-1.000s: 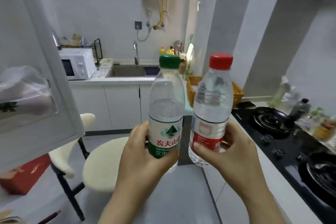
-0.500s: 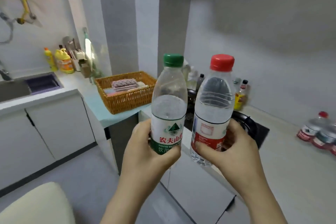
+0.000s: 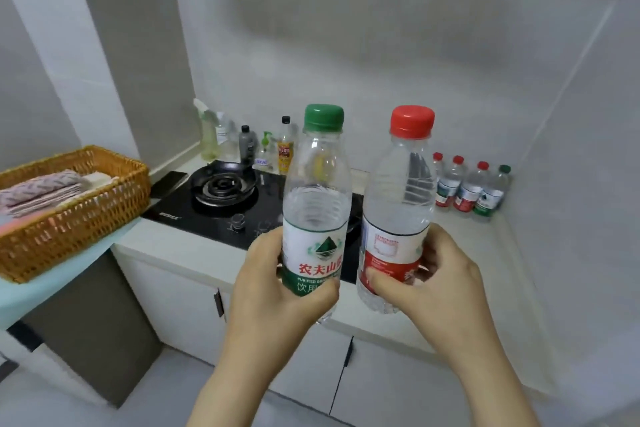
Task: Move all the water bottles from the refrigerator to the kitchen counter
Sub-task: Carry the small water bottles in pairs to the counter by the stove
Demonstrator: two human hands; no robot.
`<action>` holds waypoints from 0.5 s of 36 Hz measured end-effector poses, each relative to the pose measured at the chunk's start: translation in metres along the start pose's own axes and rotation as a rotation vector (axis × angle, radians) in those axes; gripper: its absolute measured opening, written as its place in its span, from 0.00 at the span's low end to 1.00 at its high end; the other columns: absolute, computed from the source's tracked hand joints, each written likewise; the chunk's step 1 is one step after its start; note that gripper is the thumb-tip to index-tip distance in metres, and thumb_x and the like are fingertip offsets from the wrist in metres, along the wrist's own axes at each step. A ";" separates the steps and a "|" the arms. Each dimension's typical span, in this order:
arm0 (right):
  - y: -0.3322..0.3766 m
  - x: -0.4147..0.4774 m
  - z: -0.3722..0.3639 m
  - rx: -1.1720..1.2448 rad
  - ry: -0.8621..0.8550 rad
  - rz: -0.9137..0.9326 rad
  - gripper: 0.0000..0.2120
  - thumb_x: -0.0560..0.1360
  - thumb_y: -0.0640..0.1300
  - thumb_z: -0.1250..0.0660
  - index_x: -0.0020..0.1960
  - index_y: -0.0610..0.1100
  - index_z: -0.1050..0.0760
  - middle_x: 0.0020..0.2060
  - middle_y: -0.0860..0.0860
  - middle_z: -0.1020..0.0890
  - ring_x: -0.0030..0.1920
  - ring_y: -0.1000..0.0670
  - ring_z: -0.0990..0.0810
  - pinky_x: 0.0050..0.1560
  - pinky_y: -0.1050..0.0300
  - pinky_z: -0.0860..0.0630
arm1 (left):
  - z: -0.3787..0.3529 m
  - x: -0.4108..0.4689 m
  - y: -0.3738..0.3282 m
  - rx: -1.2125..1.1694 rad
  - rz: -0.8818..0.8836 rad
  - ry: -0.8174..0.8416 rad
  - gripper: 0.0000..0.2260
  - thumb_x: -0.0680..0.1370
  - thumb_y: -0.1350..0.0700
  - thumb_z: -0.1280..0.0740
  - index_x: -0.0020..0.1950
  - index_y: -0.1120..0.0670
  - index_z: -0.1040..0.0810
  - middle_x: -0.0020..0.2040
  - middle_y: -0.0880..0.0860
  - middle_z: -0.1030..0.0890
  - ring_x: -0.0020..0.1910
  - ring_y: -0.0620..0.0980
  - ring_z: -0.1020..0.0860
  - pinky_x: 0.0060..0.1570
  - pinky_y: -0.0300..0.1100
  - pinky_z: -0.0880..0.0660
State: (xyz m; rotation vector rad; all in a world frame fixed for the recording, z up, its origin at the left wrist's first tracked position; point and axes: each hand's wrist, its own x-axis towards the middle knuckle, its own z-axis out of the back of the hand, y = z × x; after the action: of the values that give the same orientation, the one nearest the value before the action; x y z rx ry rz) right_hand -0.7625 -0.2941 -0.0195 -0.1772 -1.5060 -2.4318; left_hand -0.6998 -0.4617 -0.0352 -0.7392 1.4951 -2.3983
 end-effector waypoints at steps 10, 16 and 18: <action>-0.045 0.062 0.062 0.004 -0.109 -0.032 0.25 0.58 0.49 0.21 0.52 0.58 0.26 0.42 0.68 0.19 0.42 0.64 0.19 0.42 0.64 0.23 | -0.087 0.058 -0.028 -0.022 -0.084 0.096 0.19 0.62 0.58 0.23 0.46 0.42 0.25 0.46 0.46 0.20 0.40 0.39 0.20 0.34 0.32 0.25; -0.076 0.098 0.094 0.007 -0.163 -0.061 0.26 0.55 0.50 0.23 0.51 0.58 0.26 0.41 0.68 0.19 0.41 0.63 0.18 0.43 0.59 0.21 | -0.140 0.084 -0.038 -0.038 -0.084 0.116 0.19 0.63 0.54 0.23 0.48 0.43 0.25 0.46 0.44 0.20 0.42 0.39 0.21 0.39 0.34 0.23; -0.086 0.107 0.105 0.012 -0.167 -0.073 0.27 0.54 0.52 0.24 0.52 0.57 0.26 0.42 0.66 0.18 0.41 0.62 0.18 0.44 0.55 0.20 | -0.157 0.090 -0.040 -0.055 -0.072 0.122 0.19 0.62 0.53 0.24 0.49 0.41 0.25 0.47 0.43 0.20 0.43 0.37 0.21 0.41 0.32 0.24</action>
State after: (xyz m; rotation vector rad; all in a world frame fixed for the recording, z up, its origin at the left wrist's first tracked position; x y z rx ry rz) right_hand -0.8944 -0.1820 -0.0199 -0.3358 -1.6222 -2.5186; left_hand -0.8552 -0.3609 -0.0289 -0.6805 1.6132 -2.5054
